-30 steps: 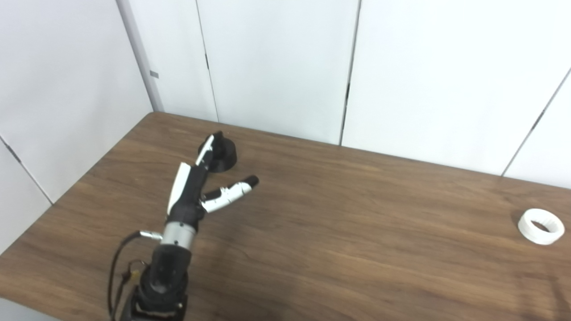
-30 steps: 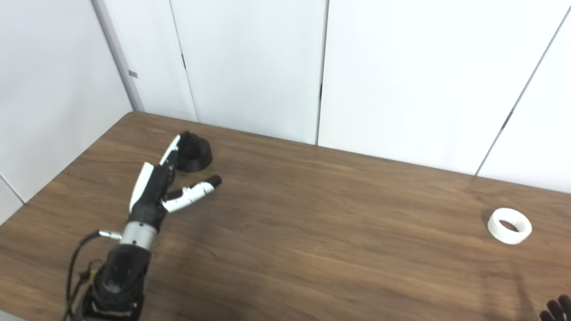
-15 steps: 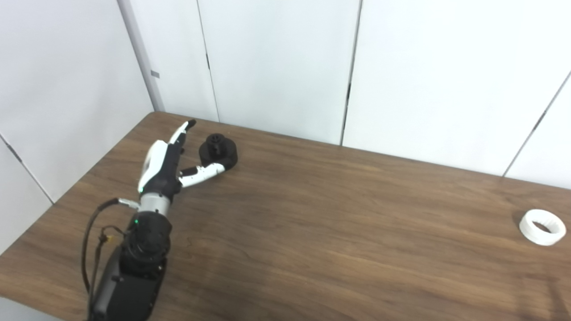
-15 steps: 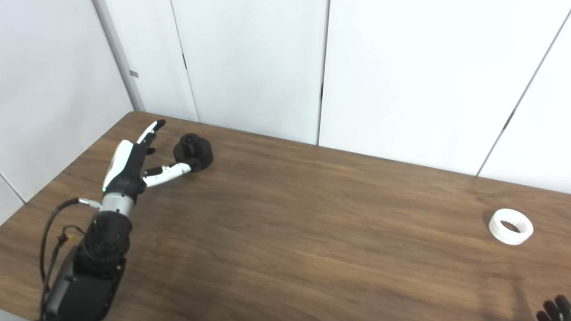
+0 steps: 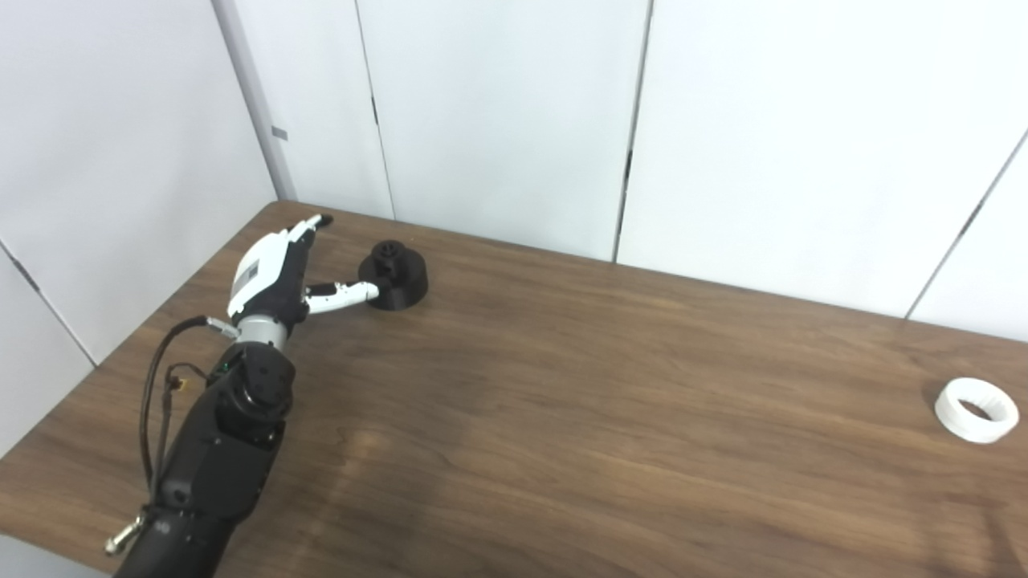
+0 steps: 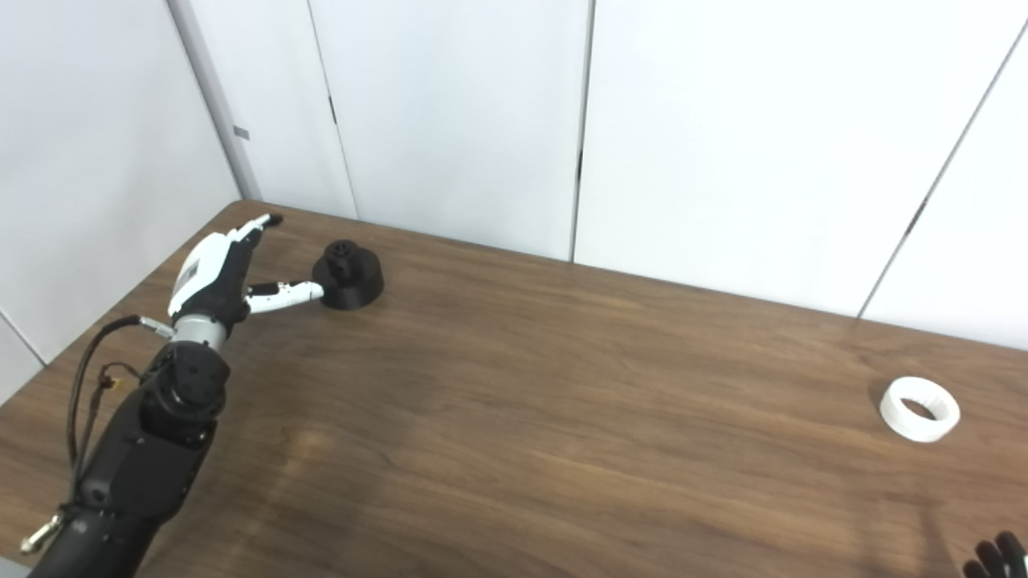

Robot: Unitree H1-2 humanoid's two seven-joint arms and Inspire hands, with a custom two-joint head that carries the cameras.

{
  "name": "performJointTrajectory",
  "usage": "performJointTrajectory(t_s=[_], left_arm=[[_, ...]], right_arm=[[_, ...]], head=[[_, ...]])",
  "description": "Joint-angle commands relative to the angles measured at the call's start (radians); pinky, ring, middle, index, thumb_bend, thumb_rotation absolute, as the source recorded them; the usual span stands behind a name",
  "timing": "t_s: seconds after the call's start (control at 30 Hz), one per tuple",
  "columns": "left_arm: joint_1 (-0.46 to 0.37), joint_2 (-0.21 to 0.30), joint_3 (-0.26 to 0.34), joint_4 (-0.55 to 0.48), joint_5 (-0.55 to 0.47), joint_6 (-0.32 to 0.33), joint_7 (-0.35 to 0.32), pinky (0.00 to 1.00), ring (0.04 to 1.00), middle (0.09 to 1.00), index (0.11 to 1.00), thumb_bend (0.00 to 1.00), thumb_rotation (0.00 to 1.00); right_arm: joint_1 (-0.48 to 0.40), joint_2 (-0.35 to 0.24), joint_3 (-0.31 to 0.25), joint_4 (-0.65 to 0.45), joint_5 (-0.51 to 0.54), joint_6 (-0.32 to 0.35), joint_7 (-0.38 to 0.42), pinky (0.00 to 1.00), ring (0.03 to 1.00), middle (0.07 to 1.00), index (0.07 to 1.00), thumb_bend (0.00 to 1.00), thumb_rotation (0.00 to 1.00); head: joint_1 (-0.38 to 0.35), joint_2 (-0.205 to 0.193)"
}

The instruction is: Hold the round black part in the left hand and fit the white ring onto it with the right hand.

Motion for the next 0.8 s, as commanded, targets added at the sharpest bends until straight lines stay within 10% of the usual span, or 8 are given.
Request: performJointTrajectory(t_s=[0.0, 0.37, 0.77], left_arm=[[-0.068, 0.056, -0.014, 0.015, 0.034, -0.027, 0.015, 1.0, 1.0, 0.958, 0.89, 1.0, 0.5], [-0.135, 0.142, -0.161, 0.149, 0.082, -0.038, -0.079, 1.0, 1.0, 0.976, 0.87, 1.0, 0.53], [-0.149, 0.128, -0.176, 0.221, 0.065, -0.053, -0.087, 1.0, 1.0, 0.963, 0.867, 1.0, 0.53]], right_arm=[[-0.007, -0.007, 0.005, -0.027, -0.008, -0.003, -0.006, 1.0, 1.0, 1.0, 1.0, 0.6, 1.0], [-0.003, -0.002, 0.012, -0.041, -0.044, 0.011, -0.02, 1.0, 1.0, 1.0, 1.0, 0.63, 1.0], [-0.006, 0.002, 0.009, -0.038, -0.048, 0.015, -0.021, 1.0, 1.0, 1.0, 1.0, 0.65, 1.0]], head=[[0.0, 0.0], [-0.007, -0.006], [-0.024, -0.006]])
